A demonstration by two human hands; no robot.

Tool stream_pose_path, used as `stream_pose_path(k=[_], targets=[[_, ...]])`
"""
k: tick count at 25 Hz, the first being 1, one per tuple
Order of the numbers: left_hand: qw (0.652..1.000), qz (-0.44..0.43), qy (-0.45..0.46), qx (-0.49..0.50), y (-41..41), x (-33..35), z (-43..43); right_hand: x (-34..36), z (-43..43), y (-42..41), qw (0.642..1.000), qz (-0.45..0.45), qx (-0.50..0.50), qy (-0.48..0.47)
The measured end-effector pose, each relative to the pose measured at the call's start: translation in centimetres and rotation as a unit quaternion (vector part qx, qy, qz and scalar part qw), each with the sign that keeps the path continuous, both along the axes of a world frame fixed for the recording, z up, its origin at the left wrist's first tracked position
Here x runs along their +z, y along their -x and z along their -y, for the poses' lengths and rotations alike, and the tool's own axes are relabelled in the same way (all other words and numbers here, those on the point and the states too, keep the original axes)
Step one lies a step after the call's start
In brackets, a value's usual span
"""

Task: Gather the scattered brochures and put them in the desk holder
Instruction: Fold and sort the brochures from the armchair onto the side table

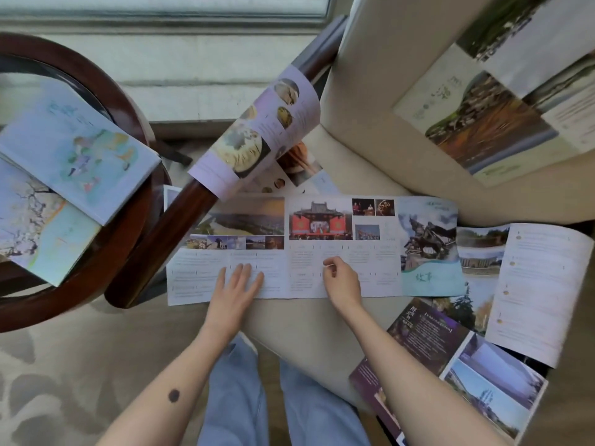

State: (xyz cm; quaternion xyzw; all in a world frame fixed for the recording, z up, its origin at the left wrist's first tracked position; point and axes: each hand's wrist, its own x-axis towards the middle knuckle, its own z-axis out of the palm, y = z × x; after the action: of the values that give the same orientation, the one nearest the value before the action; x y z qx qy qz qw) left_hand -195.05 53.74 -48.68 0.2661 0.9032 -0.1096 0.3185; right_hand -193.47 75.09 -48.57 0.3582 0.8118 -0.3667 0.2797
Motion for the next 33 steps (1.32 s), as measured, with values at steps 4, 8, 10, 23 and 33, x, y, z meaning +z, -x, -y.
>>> stream_pose_path(k=[4, 8, 10, 23, 33], targets=[[1.0, 0.002, 0.026, -0.016, 0.5, -1.4, 1.1, -0.2, 0.0, 0.8, 0.995, -0.024, 0.09, -0.021], [0.997, -0.035, -0.047, -0.046, 0.3, -0.3, 0.8, -0.3, 0.8, 5.7, 0.954, -0.115, 0.269, -0.072], [0.994, -0.058, -0.072, -0.064, 0.1, 0.0, 1.1, -0.5, 2.0, 9.4, 0.925, -0.157, 0.332, -0.096], [0.984, -0.054, -0.115, -0.126, -0.6, 2.4, 1.1, -0.7, 5.4, 15.4, 0.882, -0.064, 0.444, -0.142], [0.958, 0.03, -0.213, -0.188, -5.5, 4.5, -1.6, 7.4, 0.0, 15.9, 0.859, 0.171, 0.473, 0.098]])
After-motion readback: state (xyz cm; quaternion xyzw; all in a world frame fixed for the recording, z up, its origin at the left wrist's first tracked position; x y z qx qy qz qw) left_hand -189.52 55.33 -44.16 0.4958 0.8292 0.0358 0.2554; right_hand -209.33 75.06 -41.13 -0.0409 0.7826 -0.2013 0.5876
